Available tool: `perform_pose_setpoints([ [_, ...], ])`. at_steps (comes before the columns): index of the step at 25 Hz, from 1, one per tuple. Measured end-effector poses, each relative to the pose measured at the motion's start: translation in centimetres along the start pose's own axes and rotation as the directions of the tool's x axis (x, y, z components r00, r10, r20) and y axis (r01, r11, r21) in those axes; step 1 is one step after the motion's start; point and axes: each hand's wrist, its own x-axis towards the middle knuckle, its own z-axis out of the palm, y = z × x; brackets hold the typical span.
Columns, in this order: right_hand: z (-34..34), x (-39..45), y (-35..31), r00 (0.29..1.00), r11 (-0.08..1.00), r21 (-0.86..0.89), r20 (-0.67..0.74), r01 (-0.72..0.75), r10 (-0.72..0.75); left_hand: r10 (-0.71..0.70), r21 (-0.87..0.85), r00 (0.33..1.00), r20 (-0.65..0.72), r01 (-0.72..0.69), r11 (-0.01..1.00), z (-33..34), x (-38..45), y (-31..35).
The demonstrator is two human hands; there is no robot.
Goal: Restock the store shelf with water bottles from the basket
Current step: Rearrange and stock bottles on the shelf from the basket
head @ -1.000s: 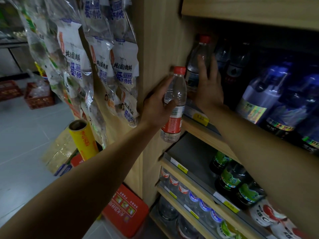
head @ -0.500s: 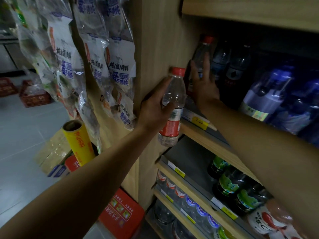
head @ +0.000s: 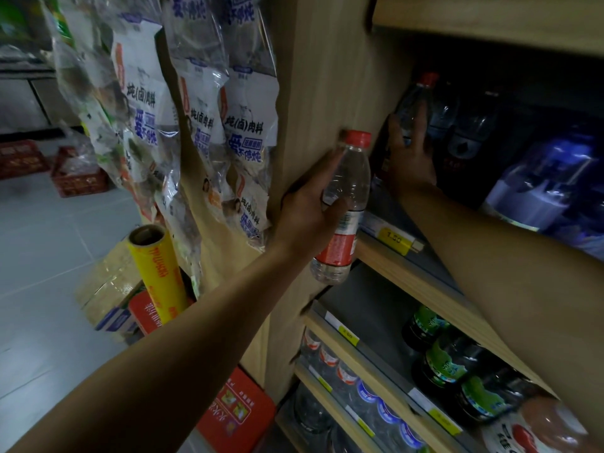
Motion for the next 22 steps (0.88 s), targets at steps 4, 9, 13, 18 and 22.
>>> perform_pose_setpoints([
  [4, -1.8, -0.2, -0.1, 1.000, 1.000, 0.028, 0.027, 0.001, -0.001, 0.003, -0.010, 1.000, 0.015, -0.003, 1.000, -0.2, -0.2, 0.5],
  [9, -4.3, -3.5, -0.8, 0.996, 0.996, 0.011, -0.002, 0.091, -0.091, 0.109, 0.066, 0.993, -0.044, -0.106, 0.992, -0.6, -1.0, 1.2],
  [13, -6.1, -8.1, -0.7, 0.990, 0.991, 0.006, -0.055, 0.132, -0.132, 0.062, -0.008, 0.995, -0.082, -0.062, 0.998, -2.4, -0.8, 3.3],
  [18, -9.5, -13.8, -0.8, 0.986, 0.990, -0.057, -0.106, 0.127, -0.132, 0.147, -0.074, 0.964, -0.220, -0.167, 0.983, -2.2, 0.7, 6.2],
  [22, -12.2, -17.0, -0.5, 0.991, 0.994, -0.093, -0.115, 0.054, -0.065, 0.161, -0.108, 0.960, -0.231, -0.189, 0.976, 0.1, 1.9, 7.6],
])
